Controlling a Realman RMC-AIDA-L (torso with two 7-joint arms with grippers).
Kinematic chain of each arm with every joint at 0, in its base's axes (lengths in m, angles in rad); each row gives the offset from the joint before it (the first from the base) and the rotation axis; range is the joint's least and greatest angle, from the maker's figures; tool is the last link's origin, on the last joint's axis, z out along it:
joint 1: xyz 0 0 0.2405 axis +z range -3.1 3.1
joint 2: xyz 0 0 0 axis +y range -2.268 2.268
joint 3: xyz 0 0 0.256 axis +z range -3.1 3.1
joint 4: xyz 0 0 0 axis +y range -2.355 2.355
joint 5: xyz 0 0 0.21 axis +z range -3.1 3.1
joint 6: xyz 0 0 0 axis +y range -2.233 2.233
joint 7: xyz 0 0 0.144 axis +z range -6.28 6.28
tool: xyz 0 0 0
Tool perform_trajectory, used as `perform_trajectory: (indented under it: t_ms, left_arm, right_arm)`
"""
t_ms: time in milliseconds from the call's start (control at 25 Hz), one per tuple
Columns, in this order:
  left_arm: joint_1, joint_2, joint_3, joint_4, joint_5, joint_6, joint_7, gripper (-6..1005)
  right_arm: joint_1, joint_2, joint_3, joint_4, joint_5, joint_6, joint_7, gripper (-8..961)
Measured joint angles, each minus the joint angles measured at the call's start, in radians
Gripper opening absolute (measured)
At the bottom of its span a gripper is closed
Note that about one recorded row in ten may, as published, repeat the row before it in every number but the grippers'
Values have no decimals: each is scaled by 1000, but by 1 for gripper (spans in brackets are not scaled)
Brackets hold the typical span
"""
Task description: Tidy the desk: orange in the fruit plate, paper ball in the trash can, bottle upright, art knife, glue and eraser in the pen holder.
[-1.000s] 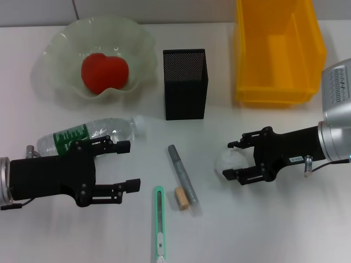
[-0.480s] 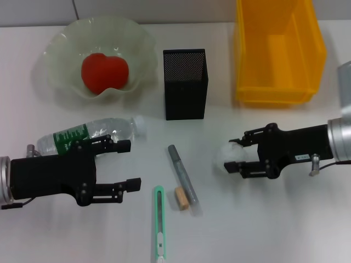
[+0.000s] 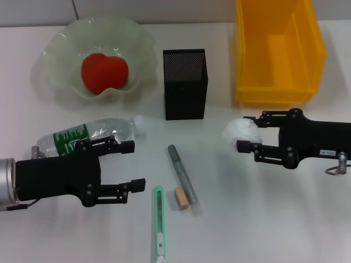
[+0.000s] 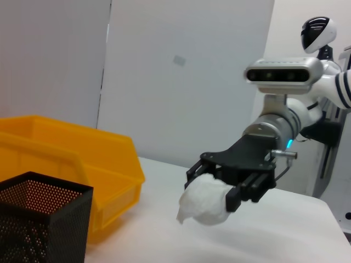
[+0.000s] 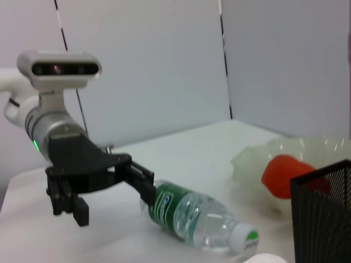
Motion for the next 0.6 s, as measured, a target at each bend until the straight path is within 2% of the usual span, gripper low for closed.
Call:
perform_trajectory:
  t_ms: [80, 200, 520, 600]
  left_arm:
    - [-1, -3, 0, 0, 0, -9, 2, 792]
    - [-1, -5, 0, 0, 0, -14, 10, 790]
    - [-4, -9, -11, 0, 0, -15, 12, 786]
    - [-5, -9, -14, 0, 0, -15, 11, 785]
  right_arm:
    - [-2, 0, 15, 10, 0, -7, -12, 546]
    - [-6, 0, 91, 72, 0, -40, -75, 550]
    - [-20, 0, 182, 129, 0, -72, -157, 559]
    - [-23, 1, 237, 167, 0, -86, -205, 561]
